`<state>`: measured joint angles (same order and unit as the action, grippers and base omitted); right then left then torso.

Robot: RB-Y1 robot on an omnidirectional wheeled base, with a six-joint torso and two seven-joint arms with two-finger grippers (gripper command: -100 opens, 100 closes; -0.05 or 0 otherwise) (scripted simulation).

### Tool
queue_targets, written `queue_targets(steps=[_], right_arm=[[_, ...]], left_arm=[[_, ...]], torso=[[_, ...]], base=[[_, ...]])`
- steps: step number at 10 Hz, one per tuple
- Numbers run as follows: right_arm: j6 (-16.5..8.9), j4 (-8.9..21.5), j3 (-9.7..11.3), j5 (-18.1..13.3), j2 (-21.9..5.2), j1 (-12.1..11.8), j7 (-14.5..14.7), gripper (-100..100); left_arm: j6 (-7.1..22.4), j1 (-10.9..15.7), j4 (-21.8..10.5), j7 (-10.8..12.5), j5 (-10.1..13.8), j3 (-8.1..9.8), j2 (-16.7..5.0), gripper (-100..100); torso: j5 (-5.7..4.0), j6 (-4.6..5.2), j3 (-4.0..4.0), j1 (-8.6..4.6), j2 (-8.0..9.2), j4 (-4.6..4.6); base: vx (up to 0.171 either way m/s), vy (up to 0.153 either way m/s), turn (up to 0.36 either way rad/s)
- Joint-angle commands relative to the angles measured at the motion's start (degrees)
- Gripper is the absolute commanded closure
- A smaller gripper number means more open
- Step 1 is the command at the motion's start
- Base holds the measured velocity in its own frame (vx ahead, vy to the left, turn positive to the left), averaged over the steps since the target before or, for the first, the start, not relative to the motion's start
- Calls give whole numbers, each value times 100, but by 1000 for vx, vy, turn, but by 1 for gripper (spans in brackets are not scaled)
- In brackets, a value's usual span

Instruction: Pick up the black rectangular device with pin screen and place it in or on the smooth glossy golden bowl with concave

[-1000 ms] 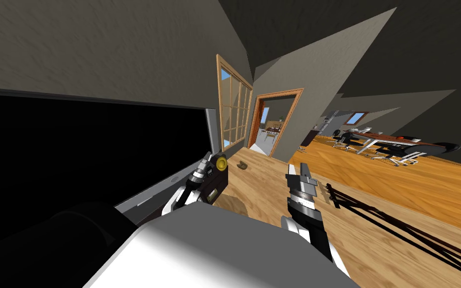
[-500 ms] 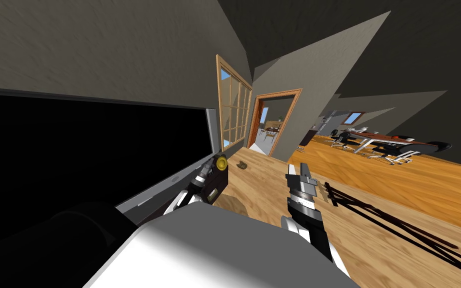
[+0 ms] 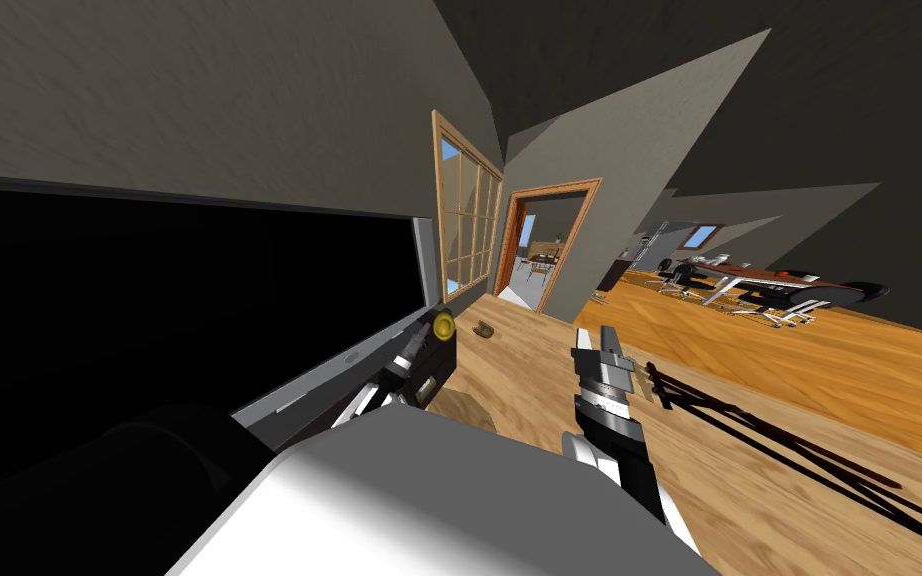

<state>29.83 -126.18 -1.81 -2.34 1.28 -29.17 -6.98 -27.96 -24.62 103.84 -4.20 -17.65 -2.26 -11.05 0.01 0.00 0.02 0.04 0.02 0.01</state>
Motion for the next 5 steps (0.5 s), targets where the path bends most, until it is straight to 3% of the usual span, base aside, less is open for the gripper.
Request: queue_targets(steps=[1,5], right_arm=[[0,0,0,0,0,0,0,0],[0,0,0,0,0,0,0,0]], left_arm=[[17,29,-286,-114,-118,-27,9,-100],[88,89,-835,-319,-342,-61,-9,-100]], torso=[[0,0,0,0,0,0],[2,0,3,10,6,1]], base=[[-11,13,-24],[-17,26,-35]])
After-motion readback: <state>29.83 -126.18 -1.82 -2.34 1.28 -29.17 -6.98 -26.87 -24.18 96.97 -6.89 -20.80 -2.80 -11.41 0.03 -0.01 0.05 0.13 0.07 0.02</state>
